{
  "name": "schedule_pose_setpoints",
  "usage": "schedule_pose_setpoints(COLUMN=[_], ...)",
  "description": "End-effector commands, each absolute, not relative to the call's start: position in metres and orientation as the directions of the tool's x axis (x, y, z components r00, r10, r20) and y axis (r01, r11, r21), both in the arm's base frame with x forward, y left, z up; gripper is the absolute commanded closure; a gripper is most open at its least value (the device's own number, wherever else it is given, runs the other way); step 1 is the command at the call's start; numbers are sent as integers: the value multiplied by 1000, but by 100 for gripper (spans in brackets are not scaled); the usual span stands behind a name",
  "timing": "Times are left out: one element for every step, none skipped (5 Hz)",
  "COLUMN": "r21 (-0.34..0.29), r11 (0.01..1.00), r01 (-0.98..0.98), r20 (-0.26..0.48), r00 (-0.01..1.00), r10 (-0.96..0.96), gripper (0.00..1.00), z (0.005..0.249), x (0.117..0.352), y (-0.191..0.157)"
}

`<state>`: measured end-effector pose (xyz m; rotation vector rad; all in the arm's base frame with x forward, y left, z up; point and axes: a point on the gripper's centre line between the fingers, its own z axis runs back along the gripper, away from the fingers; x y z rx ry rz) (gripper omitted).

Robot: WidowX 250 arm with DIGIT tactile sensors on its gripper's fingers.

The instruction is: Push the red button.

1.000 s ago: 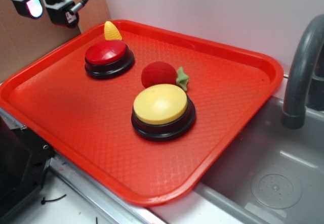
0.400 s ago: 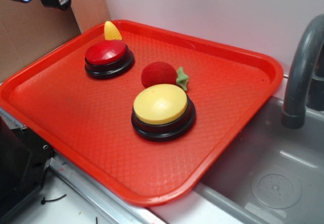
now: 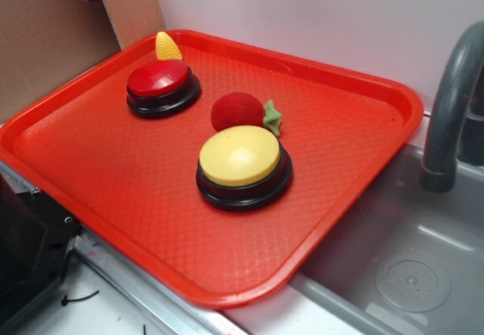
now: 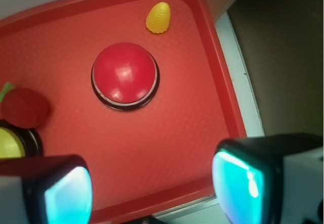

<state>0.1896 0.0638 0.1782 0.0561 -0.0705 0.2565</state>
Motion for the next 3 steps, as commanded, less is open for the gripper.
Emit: schedule_pose_setpoints(r21=[54,79,88], r11=[964,969,968], r01=[-260,-236,-233], r20=[158,170,200], r00=[956,961,957], r10=[249,220,212], gripper=[0,0,0], z=[209,213,219], x=[194,193,188], y=[63,60,59])
